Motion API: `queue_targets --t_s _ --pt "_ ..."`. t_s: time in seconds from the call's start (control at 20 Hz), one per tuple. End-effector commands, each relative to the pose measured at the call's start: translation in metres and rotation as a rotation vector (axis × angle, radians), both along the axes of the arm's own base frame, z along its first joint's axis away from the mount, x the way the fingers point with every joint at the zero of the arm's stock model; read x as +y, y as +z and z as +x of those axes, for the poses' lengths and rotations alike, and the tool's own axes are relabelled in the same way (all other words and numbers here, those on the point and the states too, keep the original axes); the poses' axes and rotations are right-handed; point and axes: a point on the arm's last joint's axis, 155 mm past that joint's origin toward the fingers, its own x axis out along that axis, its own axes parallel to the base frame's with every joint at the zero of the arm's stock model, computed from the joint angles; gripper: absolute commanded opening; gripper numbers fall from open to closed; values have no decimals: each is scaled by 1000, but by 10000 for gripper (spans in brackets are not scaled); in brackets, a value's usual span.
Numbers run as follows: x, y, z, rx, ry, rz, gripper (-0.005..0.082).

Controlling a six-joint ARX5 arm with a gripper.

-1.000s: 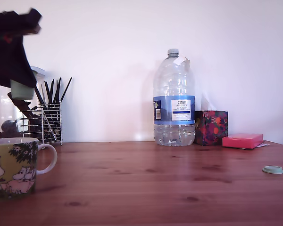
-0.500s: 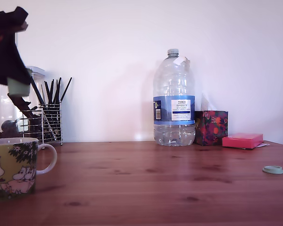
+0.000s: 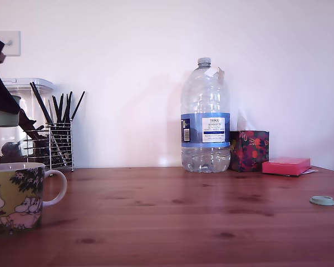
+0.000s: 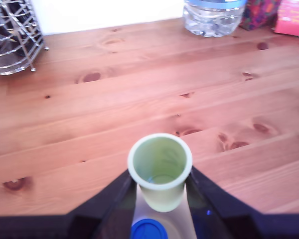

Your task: Pick up the coffee capsules from the table one by one and drop them inside the nearest coffee cup

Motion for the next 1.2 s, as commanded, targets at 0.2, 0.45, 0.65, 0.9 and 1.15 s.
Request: queue_targets --t_s 0.2,0.45,0.65,0.9,1.15 --pt "0 -30 1 86 -33 22 236" --pt "-3 -50 4 153 -54 59 236" --pt "-4 -54 5 187 -61 79 236" --pt "-4 -51 4 203 -67 92 236" --pt "-3 -54 2 218 -68 95 236"
